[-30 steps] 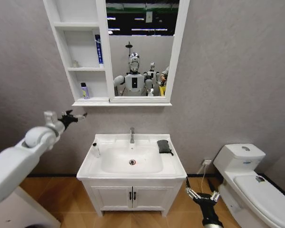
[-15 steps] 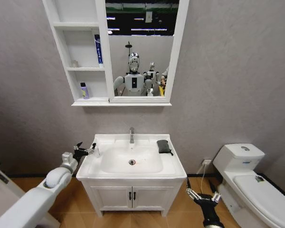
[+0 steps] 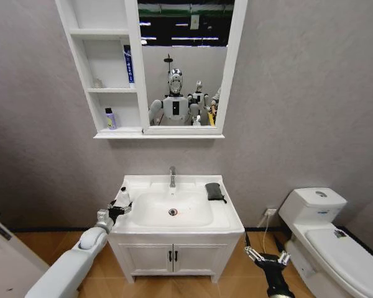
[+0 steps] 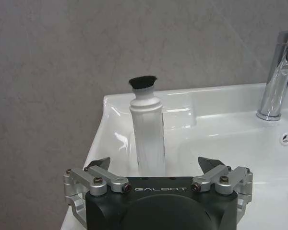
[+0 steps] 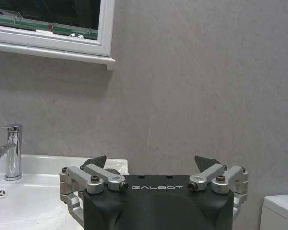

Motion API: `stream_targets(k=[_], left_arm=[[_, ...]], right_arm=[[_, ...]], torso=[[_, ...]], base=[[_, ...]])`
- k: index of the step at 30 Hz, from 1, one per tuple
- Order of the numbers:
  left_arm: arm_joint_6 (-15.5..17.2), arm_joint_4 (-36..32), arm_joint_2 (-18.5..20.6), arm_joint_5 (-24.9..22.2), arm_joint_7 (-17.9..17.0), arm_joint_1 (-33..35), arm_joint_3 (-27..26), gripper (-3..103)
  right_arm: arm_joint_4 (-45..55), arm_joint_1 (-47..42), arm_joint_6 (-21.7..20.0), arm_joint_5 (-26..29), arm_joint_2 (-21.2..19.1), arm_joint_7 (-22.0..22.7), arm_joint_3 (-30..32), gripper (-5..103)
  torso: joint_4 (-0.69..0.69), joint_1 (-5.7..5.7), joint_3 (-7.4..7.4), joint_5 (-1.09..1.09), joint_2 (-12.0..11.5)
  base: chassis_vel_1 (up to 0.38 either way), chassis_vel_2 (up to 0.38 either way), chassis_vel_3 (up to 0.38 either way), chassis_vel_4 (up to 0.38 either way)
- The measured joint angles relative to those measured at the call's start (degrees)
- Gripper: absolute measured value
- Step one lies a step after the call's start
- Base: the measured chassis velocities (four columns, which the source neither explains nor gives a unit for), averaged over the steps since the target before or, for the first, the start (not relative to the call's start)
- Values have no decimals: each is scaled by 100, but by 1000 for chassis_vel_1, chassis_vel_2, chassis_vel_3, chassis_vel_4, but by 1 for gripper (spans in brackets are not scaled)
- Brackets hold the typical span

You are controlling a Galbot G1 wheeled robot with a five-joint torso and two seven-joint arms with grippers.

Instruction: Move facial cleanser and shampoo from washbasin to cabinet, then wipe washbasin with towel.

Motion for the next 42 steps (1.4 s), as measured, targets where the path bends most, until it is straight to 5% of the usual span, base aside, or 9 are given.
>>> stream_targets(k=[13, 24, 31, 37, 42], left_arm=[[-126, 907, -395, 217, 101, -818, 316, 102], [-278, 1126, -429, 330, 144, -963, 312, 68], [-257, 912, -342, 240, 194, -843, 272, 35], [-252, 481, -179, 361, 258, -602, 121, 31], [-135, -888, 446, 540, -160, -243, -48, 31]], right_arm=[[-20, -27, 5, -8, -15, 2, 10, 100], [-24, -45, 37, -27, 41, -2, -12, 100], [-56, -11, 37, -27, 36, 7, -44, 100], [-56, -9, 37, -29, 43, 10, -50, 100], [-61, -7, 40, -47, 49, 11, -78, 100]], torso=[[-1, 0, 0, 1, 0], [0, 0, 0, 0, 0], [0, 0, 0, -1, 0], [0, 0, 0, -1, 0], [0, 0, 0, 0, 0]], base=[[0, 0, 0, 0], [0, 0, 0, 0], [0, 0, 0, 0], [0, 0, 0, 0], [0, 0, 0, 0]])
